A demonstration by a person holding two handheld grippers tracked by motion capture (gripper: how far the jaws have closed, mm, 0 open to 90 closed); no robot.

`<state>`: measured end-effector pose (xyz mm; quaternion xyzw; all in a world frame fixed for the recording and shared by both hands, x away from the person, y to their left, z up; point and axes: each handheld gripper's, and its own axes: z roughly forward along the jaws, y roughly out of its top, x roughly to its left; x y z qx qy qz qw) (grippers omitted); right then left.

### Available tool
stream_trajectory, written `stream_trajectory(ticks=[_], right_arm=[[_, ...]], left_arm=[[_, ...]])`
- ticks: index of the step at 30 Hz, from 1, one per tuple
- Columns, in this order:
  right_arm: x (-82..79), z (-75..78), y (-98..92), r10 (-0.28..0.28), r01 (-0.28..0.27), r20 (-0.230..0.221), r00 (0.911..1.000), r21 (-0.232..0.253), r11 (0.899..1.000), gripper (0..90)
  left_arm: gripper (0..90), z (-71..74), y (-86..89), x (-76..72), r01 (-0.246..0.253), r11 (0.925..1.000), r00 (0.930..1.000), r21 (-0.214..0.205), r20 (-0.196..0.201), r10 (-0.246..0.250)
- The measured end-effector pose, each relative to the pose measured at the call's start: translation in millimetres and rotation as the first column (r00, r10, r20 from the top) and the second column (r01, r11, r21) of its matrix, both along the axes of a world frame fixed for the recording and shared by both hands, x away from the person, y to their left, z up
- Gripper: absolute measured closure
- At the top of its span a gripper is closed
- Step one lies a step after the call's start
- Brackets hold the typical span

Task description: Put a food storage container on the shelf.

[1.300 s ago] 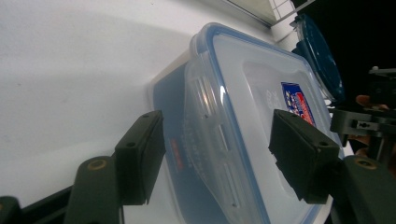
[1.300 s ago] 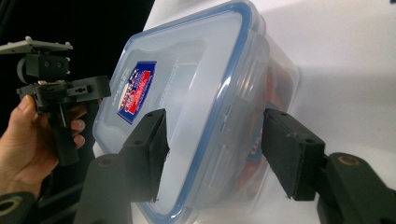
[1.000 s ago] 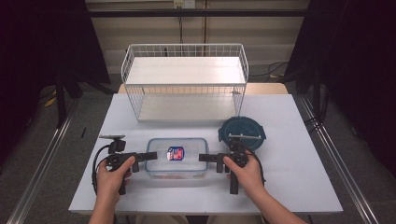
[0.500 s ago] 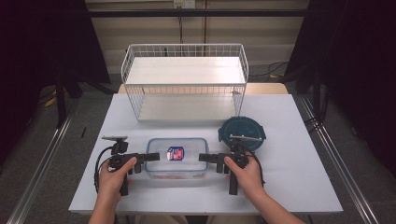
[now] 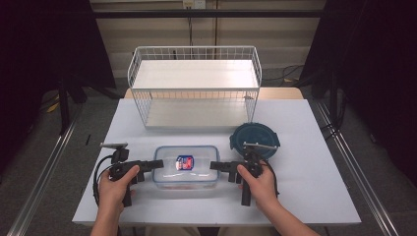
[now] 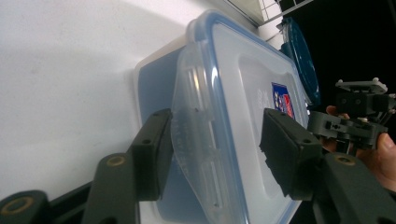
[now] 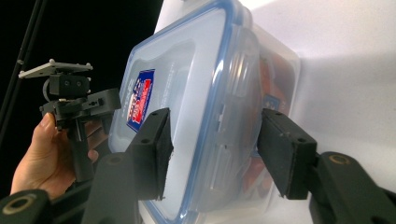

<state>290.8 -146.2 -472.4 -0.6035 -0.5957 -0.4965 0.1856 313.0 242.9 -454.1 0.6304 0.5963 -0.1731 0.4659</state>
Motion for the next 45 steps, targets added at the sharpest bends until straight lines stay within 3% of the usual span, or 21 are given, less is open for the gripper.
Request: stream_trajectory(ticks=[1, 4, 7, 11, 13, 17, 24, 32, 36, 45], right_arm=[[-1.2, 2.5, -0.1, -0.007, 0.008, -0.032, 0.9995, 0.014, 1.000, 48.9], [-1.3, 2.2, -2.5, -0.001, 0.001, -0.005, 1.0000, 0.015, 1.000, 50.9], [-0.9, 3.3, -5.1, -0.020, 0.021, -0.023, 0.9995, 0.047, 0.999, 53.7], [-1.6, 5.6, -9.1, -0.040, 0.040, 0.002, 0.9992, 0.069, 0.997, 54.9], [-1.8, 7.1, -10.0, -0.050, 0.050, -0.003, 0.9988, 0.089, 0.995, 55.2], [-2.3, 12.6, -10.1, -0.063, 0.060, 0.031, 0.9975, 0.103, 0.993, 55.7], [0.5, 26.3, -13.1, -0.076, 0.067, 0.075, 0.9943, 0.126, 0.990, 56.2], [6.3, 42.3, -17.8, -0.096, 0.081, 0.110, 0.9892, 0.136, 0.987, 56.2], [11.2, 56.2, -20.0, -0.109, 0.090, 0.155, 0.9819, 0.124, 0.988, 56.2], [27.9, 78.0, -26.4, -0.139, 0.112, 0.197, 0.9705, 0.143, 0.983, 56.3]], left_arm=[[47.8, 0.6, 1.0, -0.7, -0.010, 0.9998, 0.9999, -0.018, -0.012, 0.010], [49.7, 2.0, 3.1, -1.8, -0.004, 0.9997, 1.0000, -0.024, -0.008, 0.004], [52.4, 6.9, 2.6, -3.1, -0.019, 0.9992, 0.9995, -0.035, 0.024, 0.020], [53.2, 16.8, -1.0, -5.5, -0.026, 0.9995, 0.9975, -0.019, 0.066, 0.027], [53.3, 20.7, -1.4, -6.7, -0.031, 0.9991, 0.9957, -0.028, 0.086, 0.033], [53.6, 29.2, 1.1, -8.2, -0.029, 0.9988, 0.9928, -0.038, 0.115, 0.034], [54.3, 42.0, -0.3, -8.0, -0.028, 0.9983, 0.9893, -0.051, 0.142, 0.035], [54.3, 59.1, -6.0, -0.2, -0.024, 0.9980, 0.9815, -0.059, 0.188, 0.035], [54.3, 69.3, -8.5, 4.6, -0.031, 0.9970, 0.9761, -0.071, 0.213, 0.045], [54.3, 91.1, -16.2, 22.6, -0.031, 0.9969, 0.9670, -0.072, 0.250, 0.048]])
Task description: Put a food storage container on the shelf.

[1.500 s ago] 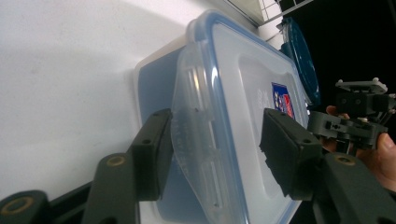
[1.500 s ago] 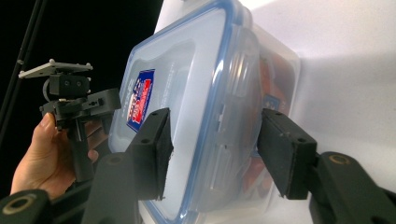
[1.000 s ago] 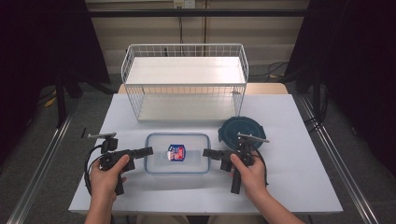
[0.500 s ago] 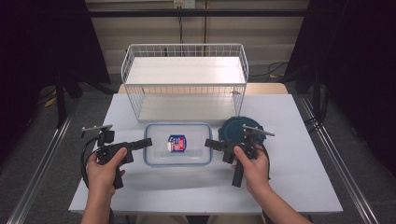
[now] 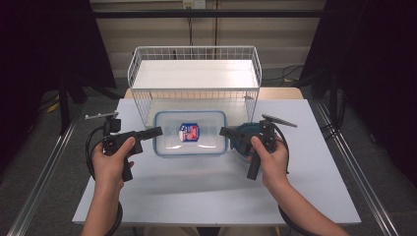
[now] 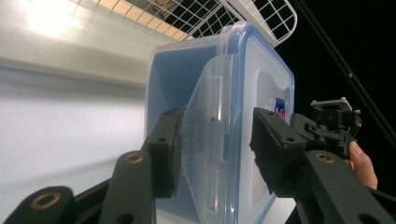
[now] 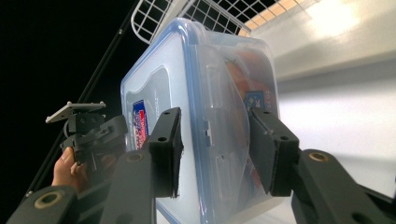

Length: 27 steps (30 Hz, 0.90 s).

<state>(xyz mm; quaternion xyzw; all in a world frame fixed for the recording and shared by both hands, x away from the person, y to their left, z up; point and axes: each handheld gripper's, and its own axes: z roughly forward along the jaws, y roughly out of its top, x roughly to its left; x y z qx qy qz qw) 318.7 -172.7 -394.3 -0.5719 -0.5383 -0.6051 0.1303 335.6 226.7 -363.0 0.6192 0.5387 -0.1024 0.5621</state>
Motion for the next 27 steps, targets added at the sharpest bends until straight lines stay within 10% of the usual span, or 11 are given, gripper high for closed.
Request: stream_trajectory(ticks=[27], right_arm=[[47.1, 63.5, -10.7, -0.077, 0.072, 0.076, 0.9941, 0.074, 0.995, 56.9]], left_arm=[[56.1, 66.1, -10.1, 54.0, -0.006, 0.9968, 0.9953, -0.080, 0.096, 0.014]])
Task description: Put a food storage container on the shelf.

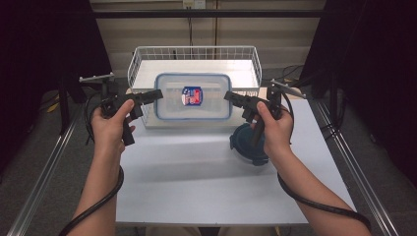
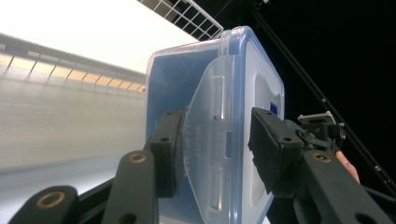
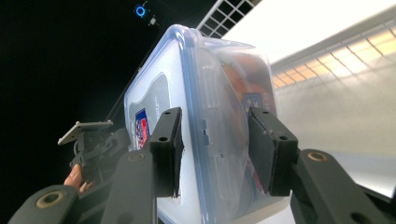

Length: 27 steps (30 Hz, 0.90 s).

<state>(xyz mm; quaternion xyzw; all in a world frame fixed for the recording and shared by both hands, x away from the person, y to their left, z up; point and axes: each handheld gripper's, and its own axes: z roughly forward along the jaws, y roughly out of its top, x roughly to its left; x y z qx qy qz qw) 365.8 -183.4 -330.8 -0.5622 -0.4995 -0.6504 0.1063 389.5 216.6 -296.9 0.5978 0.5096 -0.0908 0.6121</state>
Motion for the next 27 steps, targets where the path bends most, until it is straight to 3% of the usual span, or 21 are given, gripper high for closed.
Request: stream_trajectory(ticks=[13, 22, 27], right_arm=[[22.7, 21.2, 0.4, -0.026, 0.026, 0.025, 0.9994, 0.003, 1.000, 56.9], [33.0, 31.3, -0.2, -0.043, 0.043, 0.040, 0.9983, -0.003, 0.999, 57.1], [42.6, 34.1, -0.7, -0.064, 0.063, 0.035, 0.9973, 0.007, 0.998, 57.1]], left_arm=[[56.3, 15.2, -0.8, 16.8, -0.003, 0.9999, 0.9999, -0.014, 0.016, 0.003], [56.3, 17.3, -1.4, 28.4, -0.003, 0.9991, 1.0000, -0.042, 0.007, 0.003], [56.4, 18.1, -2.9, 36.5, 0.001, 0.9993, 1.0000, -0.037, 0.006, -0.001]])
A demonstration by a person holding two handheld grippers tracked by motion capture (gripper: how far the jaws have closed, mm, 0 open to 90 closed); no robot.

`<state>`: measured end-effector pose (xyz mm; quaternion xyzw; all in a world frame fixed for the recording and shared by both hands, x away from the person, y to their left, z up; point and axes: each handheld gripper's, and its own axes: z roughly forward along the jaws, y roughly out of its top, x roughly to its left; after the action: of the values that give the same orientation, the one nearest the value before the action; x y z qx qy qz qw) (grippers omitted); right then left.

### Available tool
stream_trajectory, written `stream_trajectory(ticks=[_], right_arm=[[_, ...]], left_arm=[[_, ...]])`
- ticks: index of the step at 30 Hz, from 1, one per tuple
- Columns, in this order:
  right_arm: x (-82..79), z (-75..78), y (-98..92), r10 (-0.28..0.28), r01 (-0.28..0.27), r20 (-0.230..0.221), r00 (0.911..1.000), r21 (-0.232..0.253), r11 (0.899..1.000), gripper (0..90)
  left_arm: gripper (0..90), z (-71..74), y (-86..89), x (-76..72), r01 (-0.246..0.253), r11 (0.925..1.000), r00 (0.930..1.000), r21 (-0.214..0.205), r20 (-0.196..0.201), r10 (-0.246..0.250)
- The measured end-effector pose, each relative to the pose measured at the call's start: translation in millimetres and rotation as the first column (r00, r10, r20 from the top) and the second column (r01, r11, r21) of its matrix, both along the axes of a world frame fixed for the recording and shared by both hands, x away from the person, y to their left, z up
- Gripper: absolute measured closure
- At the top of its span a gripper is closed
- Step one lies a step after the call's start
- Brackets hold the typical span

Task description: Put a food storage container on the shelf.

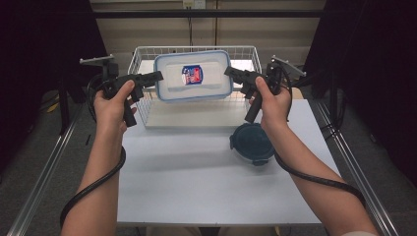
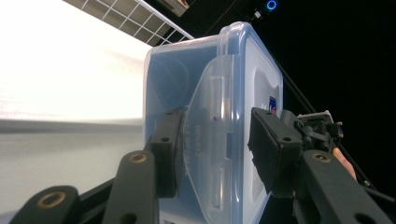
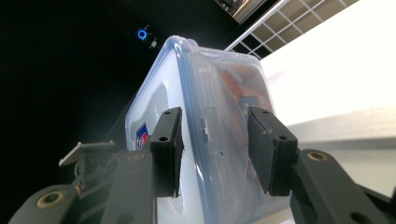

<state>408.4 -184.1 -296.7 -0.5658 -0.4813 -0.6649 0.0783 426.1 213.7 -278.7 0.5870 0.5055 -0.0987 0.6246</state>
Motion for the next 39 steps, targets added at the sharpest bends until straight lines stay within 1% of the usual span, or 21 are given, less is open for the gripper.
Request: stream_trajectory(ticks=[5, 6, 9, 10, 11, 13, 14, 15, 16, 19, 20, 23, 28, 30, 32, 34, 35, 36, 37, 38, 39], right_arm=[[8.9, 2.6, 0.7, -0.013, 0.013, 0.006, 0.9999, -0.001, 1.000, 57.1], [12.2, 3.8, 1.0, -0.016, 0.016, 0.004, 0.9999, -0.001, 1.000, 57.1], [16.4, 5.0, 1.2, -0.024, 0.024, 0.004, 0.9997, 0.006, 1.000, 57.1], [20.4, 6.4, 1.2, -0.033, 0.033, 0.004, 0.9994, 0.011, 0.999, 57.1], [20.4, 6.4, 1.2, -0.033, 0.033, 0.004, 0.9994, 0.011, 0.999, 57.1], [24.6, 6.9, 1.5, -0.045, 0.045, 0.003, 0.9990, 0.014, 0.999, 57.1], [28.8, 7.0, 2.1, -0.053, 0.053, -0.004, 0.9986, 0.014, 0.998, 57.0], [28.8, 7.0, 2.1, -0.053, 0.053, -0.004, 0.9986, 0.014, 0.998, 57.0], [31.4, 6.8, 2.9, -0.061, 0.061, -0.004, 0.9981, 0.018, 0.998, 57.0], [37.3, 5.7, 4.3, -0.069, 0.069, -0.022, 0.9974, 0.020, 0.997, 57.0], [39.5, 5.0, 4.7, -0.072, 0.072, -0.019, 0.9972, 0.017, 0.997, 57.0], [45.4, 3.0, 5.9, -0.075, 0.076, -0.033, 0.9966, 0.023, 0.997, 56.9], [56.7, 0.5, 8.4, -0.086, 0.088, -0.063, 0.9943, 0.027, 0.996, 56.6], [58.4, 0.2, 9.1, -0.094, 0.095, -0.064, 0.9935, 0.019, 0.995, 56.4], [63.2, -0.5, 10.5, -0.099, 0.100, -0.077, 0.9922, 0.016, 0.995, 56.4], [64.0, -0.6, 11.0, -0.098, 0.100, -0.085, 0.9916, 0.015, 0.995, 56.2], [65.4, -1.4, 11.2, -0.102, 0.103, -0.080, 0.9916, 0.012, 0.995, 56.2], [66.2, -1.9, 10.9, -0.103, 0.104, -0.082, 0.9914, 0.015, 0.994, 56.2], [67.5, -2.8, 10.7, -0.106, 0.108, -0.091, 0.9902, 0.015, 0.994, 55.9], [70.6, -5.9, 10.5, -0.111, 0.113, -0.102, 0.9886, 0.011, 0.994, 55.6], [70.6, -5.9, 10.5, -0.111, 0.113, -0.102, 0.9886, 0.011, 0.994, 55.6]], left_arm=[[56.3, 1.9, -0.6, 9.5, -0.012, 0.9998, 0.9999, -0.013, -0.008, 0.012], [56.4, 1.9, 0.2, 12.0, -0.003, 0.9999, 1.0000, -0.011, -0.007, 0.003], [56.7, 2.8, -0.2, 19.3, -0.009, 0.9992, 0.9998, -0.040, -0.016, 0.008], [57.0, 3.7, 0.0, 25.3, -0.004, 0.9991, 0.9998, -0.042, -0.019, 0.003], [57.1, 3.7, 0.0, 25.3, -0.004, 0.9991, 0.9998, -0.042, -0.019, 0.003], [57.1, 5.0, 0.1, 31.4, -0.007, 0.9989, 0.9998, -0.047, -0.021, 0.006], [57.1, 5.6, 0.0, 37.5, -0.006, 0.9991, 0.9996, -0.042, -0.029, 0.005], [57.1, 5.6, 0.0, 37.5, -0.006, 0.9991, 0.9996, -0.042, -0.029, 0.005], [57.1, 5.4, 0.6, 40.6, -0.002, 0.9993, 0.9996, -0.038, -0.028, 0.001], [56.9, 4.8, 0.5, 49.1, -0.011, 0.9990, 0.9990, -0.043, -0.044, 0.009], [56.9, 4.5, 1.1, 51.7, -0.013, 0.9991, 0.9990, -0.040, -0.042, 0.012], [56.9, 4.9, 0.5, 59.0, -0.020, 0.9990, 0.9986, -0.040, -0.049, 0.018], [56.8, 4.4, 1.1, 70.6, -0.033, 0.9988, 0.9969, -0.037, -0.073, 0.030], [56.8, 4.3, 0.9, 75.6, -0.037, 0.9988, 0.9962, -0.033, -0.080, 0.034], [56.7, 3.7, 1.7, 79.7, -0.036, 0.9991, 0.9958, -0.022, -0.084, 0.034], [56.7, 3.5, 1.4, 82.9, -0.035, 0.9990, 0.9953, -0.029, -0.091, 0.032], [56.7, 3.1, 1.4, 84.0, -0.031, 0.9992, 0.9957, -0.024, -0.088, 0.029], [56.7, 3.0, 0.2, 85.3, -0.038, 0.9990, 0.9948, -0.023, -0.095, 0.035], [56.7, 2.8, -0.5, 86.6, -0.038, 0.9992, 0.9951, -0.012, -0.092, 0.037], [56.6, 2.5, -2.8, 89.1, -0.048, 0.9988, 0.9939, -0.010, -0.100, 0.047], [56.4, 2.5, -2.8, 89.1, -0.048, 0.9988, 0.9939, -0.010, -0.100, 0.047]])
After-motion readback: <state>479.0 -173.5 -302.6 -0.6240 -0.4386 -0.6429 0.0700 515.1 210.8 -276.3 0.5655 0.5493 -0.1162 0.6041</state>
